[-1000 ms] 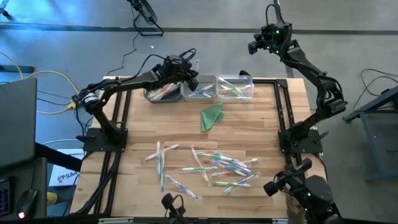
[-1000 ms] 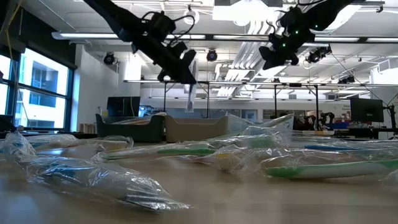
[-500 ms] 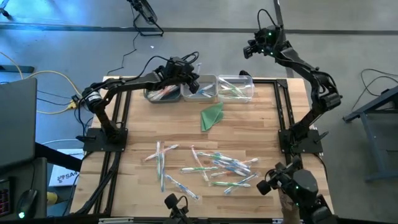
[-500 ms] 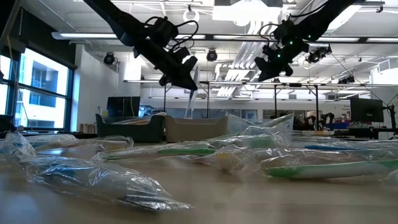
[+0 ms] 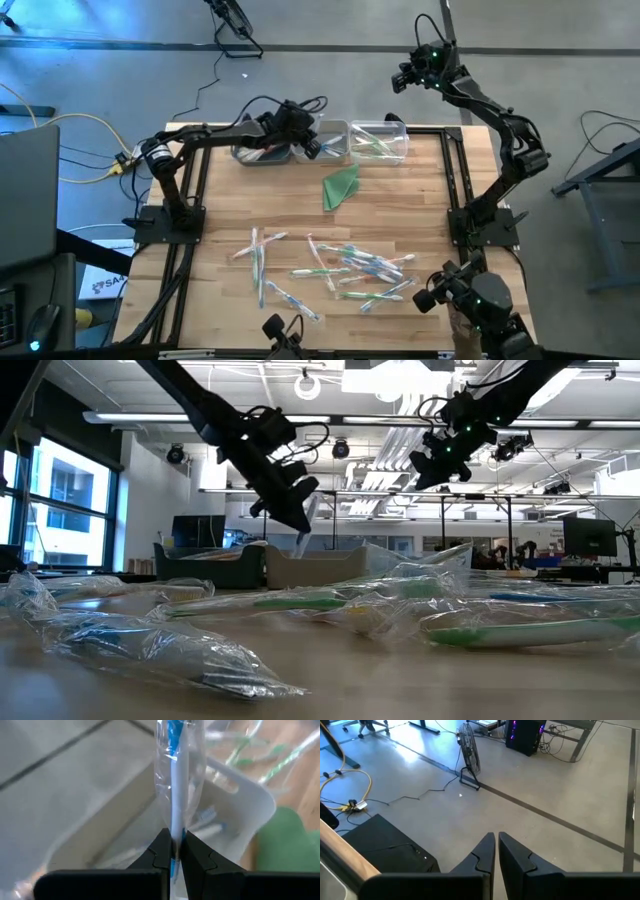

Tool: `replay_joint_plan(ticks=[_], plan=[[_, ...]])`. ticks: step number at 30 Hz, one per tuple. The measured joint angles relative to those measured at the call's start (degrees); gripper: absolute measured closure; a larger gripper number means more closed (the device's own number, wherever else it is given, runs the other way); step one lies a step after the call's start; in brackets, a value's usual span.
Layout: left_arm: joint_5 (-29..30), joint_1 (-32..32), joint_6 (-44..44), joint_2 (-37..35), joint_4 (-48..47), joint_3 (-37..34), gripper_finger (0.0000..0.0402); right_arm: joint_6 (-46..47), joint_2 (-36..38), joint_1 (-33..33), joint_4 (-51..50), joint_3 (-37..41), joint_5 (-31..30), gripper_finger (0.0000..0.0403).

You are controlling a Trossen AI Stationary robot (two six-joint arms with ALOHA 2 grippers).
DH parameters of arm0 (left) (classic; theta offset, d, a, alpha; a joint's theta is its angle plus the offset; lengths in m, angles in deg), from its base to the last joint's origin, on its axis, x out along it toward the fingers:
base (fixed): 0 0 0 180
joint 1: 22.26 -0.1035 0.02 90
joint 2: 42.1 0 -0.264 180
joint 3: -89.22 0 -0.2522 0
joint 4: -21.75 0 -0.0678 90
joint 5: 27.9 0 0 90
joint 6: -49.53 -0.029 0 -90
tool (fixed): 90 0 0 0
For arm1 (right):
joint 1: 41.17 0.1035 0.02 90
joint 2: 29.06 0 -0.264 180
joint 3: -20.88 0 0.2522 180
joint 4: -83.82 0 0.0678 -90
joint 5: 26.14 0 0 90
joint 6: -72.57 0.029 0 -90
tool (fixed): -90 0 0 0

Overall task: Pick & Place Toothbrushes
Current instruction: Put the blue toothbrush into the gray bin, then put the green toothbrush into the transparent bin

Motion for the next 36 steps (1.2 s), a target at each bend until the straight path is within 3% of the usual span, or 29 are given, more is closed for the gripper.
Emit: replay_joint_plan(ticks=[8,20,36], plan=[[0.9,-0.1,0.3,0.0,-0.6,0.0,0.0377,0.0,0.0,0.0,0.0,0.0,0.0,0.0388],[-2.2,0.0,-2.8,0.0,1.1,0.0,0.0252,0.0,0.0,0.0,0.0,0.0,0.0,0.0388],[-2.9,0.0,7.6,0.0,5.1,0.0,0.0245,-0.1,0.0,0.0,0.0,0.0,1.3,0.0388]])
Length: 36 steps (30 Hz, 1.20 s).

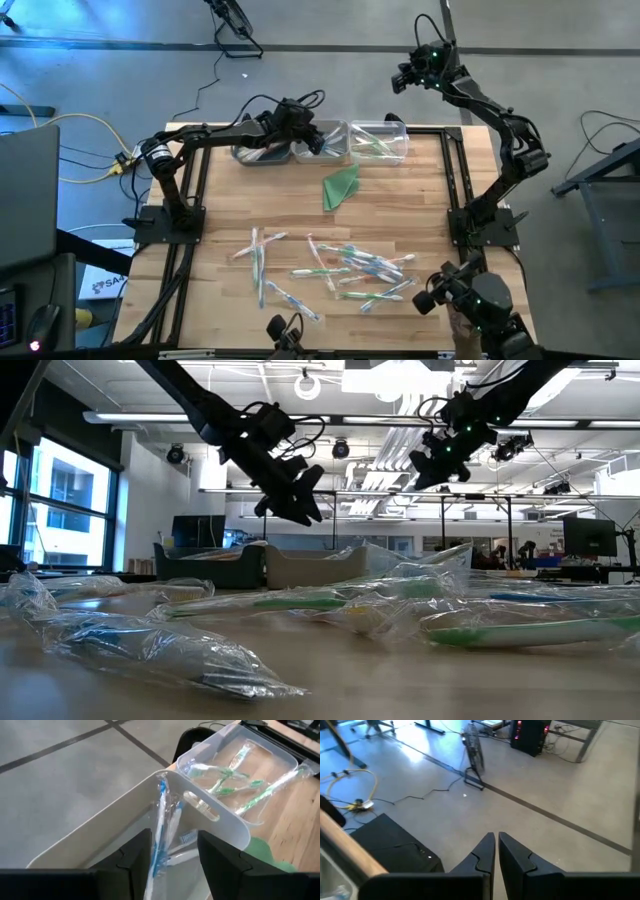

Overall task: Pick & Place Toothbrushes
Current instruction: Put the green toothbrush into the transparent bin

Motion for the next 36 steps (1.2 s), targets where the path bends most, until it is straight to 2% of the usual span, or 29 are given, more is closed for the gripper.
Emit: replay_joint_plan(ticks=[4,11,13,16,19,27,30,36], plan=[[0.1,0.1,0.2,-0.9,-0.8,0.0,0.0277,0.0,0.0,0.0,0.0,0.0,2.1,0.0388],[0.8,2.2,-2.3,-2.4,-2.4,0.0,0.0392,0.0,0.0,1.2,0.0,0.0,2.0,0.0388],[1.8,2.9,-4.9,-4.4,-4.4,-0.5,0.0391,-0.5,0.0,1.5,-0.1,0.0,2.1,0.0388],[6.8,4.3,-7.8,-7.9,-6.2,-1.4,0.0392,-1.8,0.0,1.8,-0.2,0.0,2.2,0.0388],[8.9,4.5,-8.4,-12.5,-8.1,-4.8,0.04,-1.7,0.0,1.8,-0.3,0.0,3.3,0.0388],[8.8,5.2,-5.2,-30.4,-3.8,-22.3,0.0401,0.2,0.0,2.1,-1.2,0.0,11.6,0.0388],[8.8,6.3,-4.4,-38.1,-2.4,-28.1,0.0401,0.2,0.0,2.9,-2.4,0.0,12.6,0.0388],[8.7,6.3,-1.8,-52.1,-9.1,-33.9,0.0401,1.7,0.2,6.4,-4.8,0.0,12.7,0.0388]])
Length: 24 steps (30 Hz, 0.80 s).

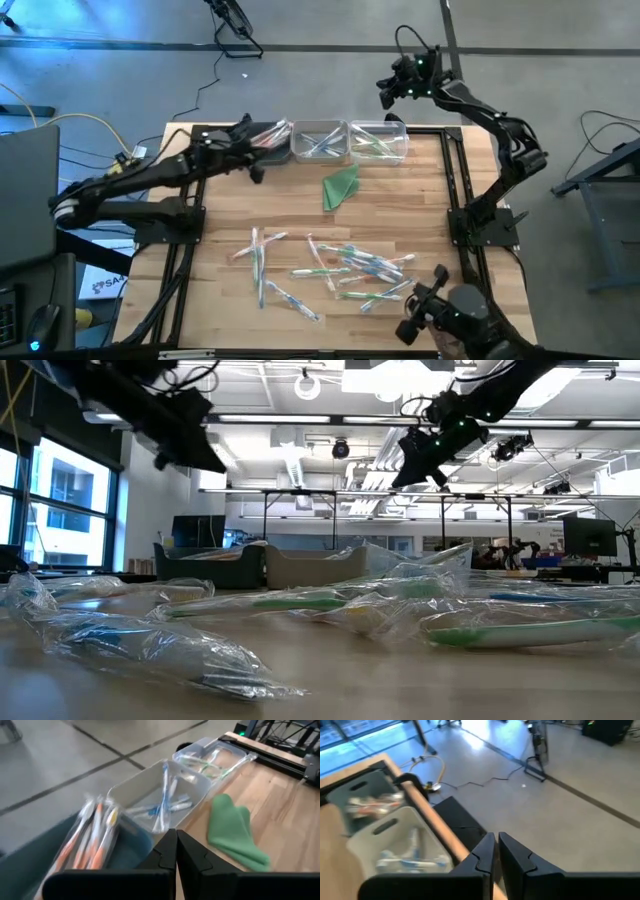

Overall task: Pick & Place Toothbrushes
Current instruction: Put the green toothbrush into the transparent bin

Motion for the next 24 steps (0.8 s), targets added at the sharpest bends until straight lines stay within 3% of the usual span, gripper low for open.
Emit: replay_joint_plan(ticks=[8,19,24], plan=[[0.5,0.0,2.3,-9.3,-12.4,-0.1,0.0401,1.1,1.1,8.5,-1.2,0.0,-1.0,0.0388],[0.6,0.0,1.6,-10.5,-14.1,-0.1,0.0401,1.2,6.8,25.6,-14.2,-0.1,-16.9,0.0388],[0.6,0.0,1.6,-10.5,-14.1,-0.1,0.0401,1.5,7.6,32.1,-18.4,-0.1,-19.0,0.0388]])
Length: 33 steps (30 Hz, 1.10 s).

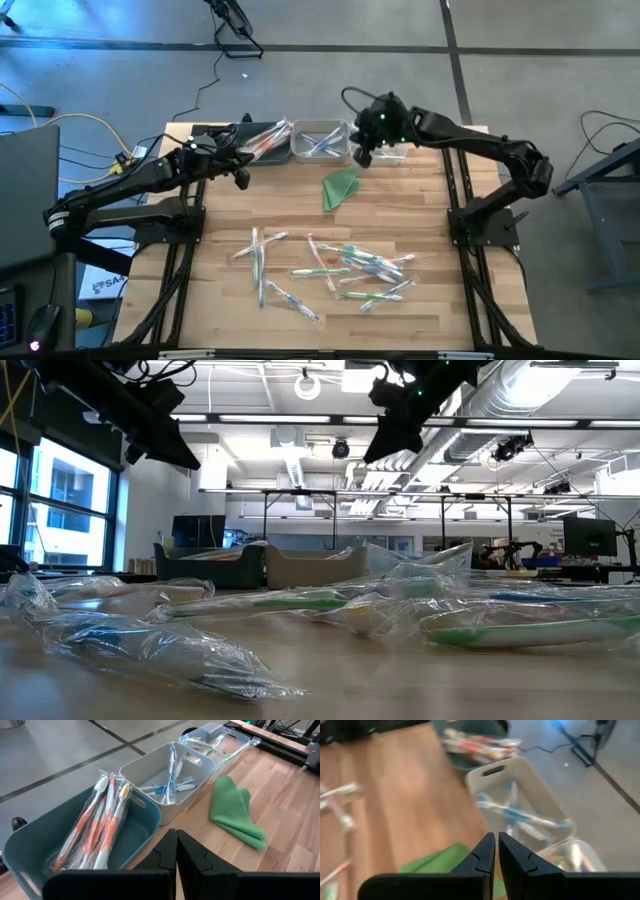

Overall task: Pick & Place Toothbrushes
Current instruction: Put the green toothbrush into the transparent bin

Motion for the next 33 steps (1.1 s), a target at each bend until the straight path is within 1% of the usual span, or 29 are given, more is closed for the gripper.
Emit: replay_joint_plan(ticks=[4,7,13,18,22,28,33], plan=[[0.0,0.0,0.0,0.0,0.0,0.0,0.0401,0.0,0.0,3.9,-2.3,0.0,-0.2,0.0388],[0.0,0.0,0.1,0.0,0.0,0.0,0.0401,0.0,0.0,6.1,-2.6,0.0,1.0,0.0388],[0.0,0.0,0.4,0.0,0.0,0.0,0.0401,-0.1,0.0,9.8,-3.1,0.0,6.9,0.0388],[-0.6,0.0,0.4,0.0,0.0,0.0,0.0401,-0.1,0.0,12.5,-3.2,0.0,9.6,0.0388],[-1.9,0.0,0.4,0.0,0.0,0.0,0.0401,-0.2,0.0,14.5,-3.3,0.0,9.7,0.0388],[-1.9,0.0,0.4,0.0,0.0,0.0,0.0401,0.0,0.0,17.2,-3.9,0.0,9.7,0.0388],[-1.9,0.0,0.5,0.0,0.0,0.0,0.0401,2.9,0.0,19.4,-3.7,0.1,9.3,0.0388]])
